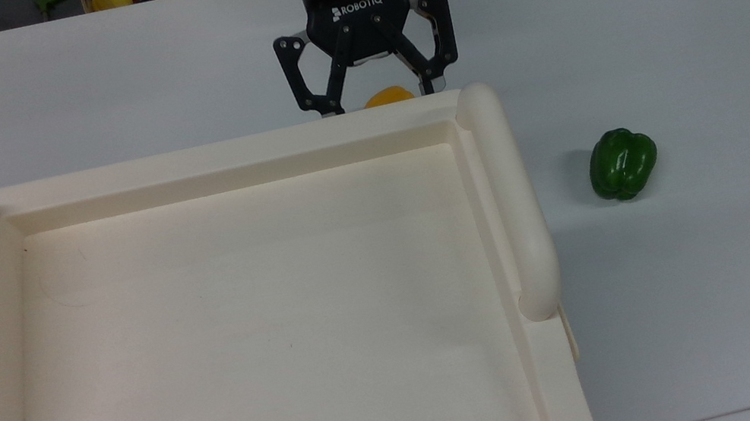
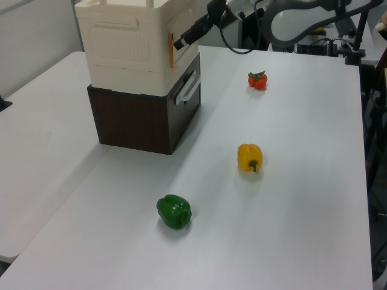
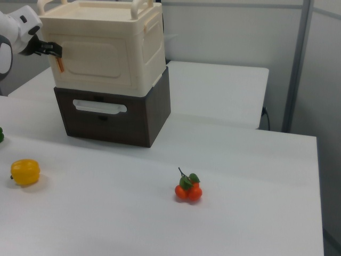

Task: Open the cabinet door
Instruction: 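Lower the open gripper onto the orange handle of the cabinet door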

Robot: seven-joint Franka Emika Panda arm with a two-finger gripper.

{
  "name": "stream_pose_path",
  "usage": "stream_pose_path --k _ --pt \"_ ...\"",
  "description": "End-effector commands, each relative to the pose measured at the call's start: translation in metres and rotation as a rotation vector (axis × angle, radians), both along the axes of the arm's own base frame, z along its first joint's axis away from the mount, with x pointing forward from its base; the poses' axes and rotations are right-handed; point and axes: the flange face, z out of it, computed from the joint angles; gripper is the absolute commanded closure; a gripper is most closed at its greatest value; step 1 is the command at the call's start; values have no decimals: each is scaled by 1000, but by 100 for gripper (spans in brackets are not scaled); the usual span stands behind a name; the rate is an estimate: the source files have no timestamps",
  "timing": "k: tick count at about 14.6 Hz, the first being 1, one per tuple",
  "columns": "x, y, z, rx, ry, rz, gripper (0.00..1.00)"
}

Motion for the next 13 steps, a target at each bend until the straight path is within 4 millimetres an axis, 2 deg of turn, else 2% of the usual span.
stream_pose_path --k 1,2,8,12,13 --pt "10 6 0 -1 -31 1 27" --pt "13 8 -6 -1 -23 3 29" --pt "21 9 -7 -1 -62 2 39" --pt "23 12 -15 -12 -57 7 49" --pt "23 13 -16 -17 -62 10 54"
